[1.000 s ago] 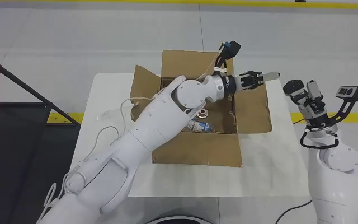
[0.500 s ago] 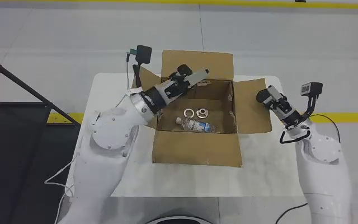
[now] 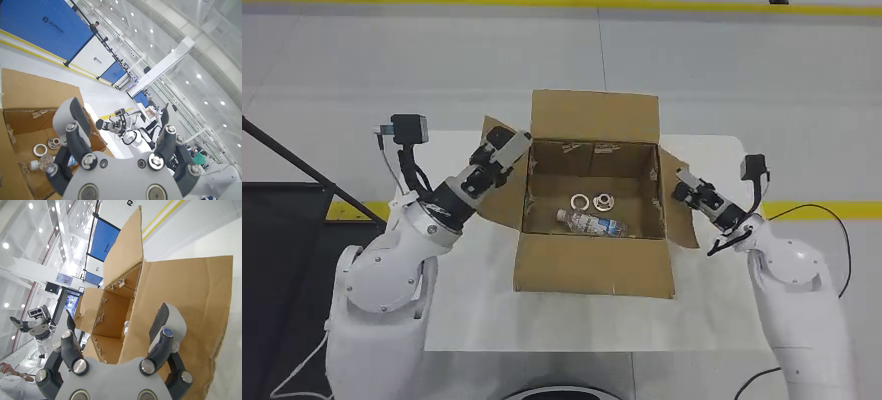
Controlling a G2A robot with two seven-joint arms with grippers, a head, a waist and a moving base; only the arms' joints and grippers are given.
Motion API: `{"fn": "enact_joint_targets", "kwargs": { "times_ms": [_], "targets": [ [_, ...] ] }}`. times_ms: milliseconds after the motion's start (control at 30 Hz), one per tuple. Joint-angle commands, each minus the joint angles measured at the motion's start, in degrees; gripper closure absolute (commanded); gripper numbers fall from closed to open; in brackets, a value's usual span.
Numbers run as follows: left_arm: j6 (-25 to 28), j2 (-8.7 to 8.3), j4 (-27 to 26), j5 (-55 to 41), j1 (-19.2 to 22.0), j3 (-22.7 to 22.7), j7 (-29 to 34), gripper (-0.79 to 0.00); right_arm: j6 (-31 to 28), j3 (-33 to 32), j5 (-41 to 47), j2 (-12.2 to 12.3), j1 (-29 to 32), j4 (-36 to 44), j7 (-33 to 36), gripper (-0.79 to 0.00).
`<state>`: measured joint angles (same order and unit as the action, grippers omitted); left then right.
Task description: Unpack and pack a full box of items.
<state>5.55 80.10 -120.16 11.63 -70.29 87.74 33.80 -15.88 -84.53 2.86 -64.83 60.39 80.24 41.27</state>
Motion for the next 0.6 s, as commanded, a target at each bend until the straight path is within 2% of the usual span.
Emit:
{"fn": "enact_joint_targets", "kwargs": {
  "times_ms": [0,167,267,433,567],
  "targets": [
    [0.0,0.00,0.0,0.0,0.0,0.0,0.0,-0.785,0.1,0.9,0.0,-0.1,-0.1,0.2,0.3,-0.785],
    [0.0,0.00,0.0,0.0,0.0,0.0,0.0,-0.785,0.6,2.0,-1.3,-0.1,-0.1,0.7,-0.1,-0.785],
    [0.0,0.00,0.0,0.0,0.0,0.0,0.0,-0.785,1.0,1.4,-3.5,0.1,0.2,1.8,-2.9,-0.785],
    [0.0,0.00,0.0,0.0,0.0,0.0,0.0,-0.785,1.1,-0.1,-9.2,0.4,0.2,8.0,-8.3,-0.785],
    [-0.3,-0.04,-0.1,0.3,-0.6,0.4,-1.4,-0.785,-0.9,1.0,-11.4,0.4,-1.8,13.0,-8.8,-0.785]
  ]
}}
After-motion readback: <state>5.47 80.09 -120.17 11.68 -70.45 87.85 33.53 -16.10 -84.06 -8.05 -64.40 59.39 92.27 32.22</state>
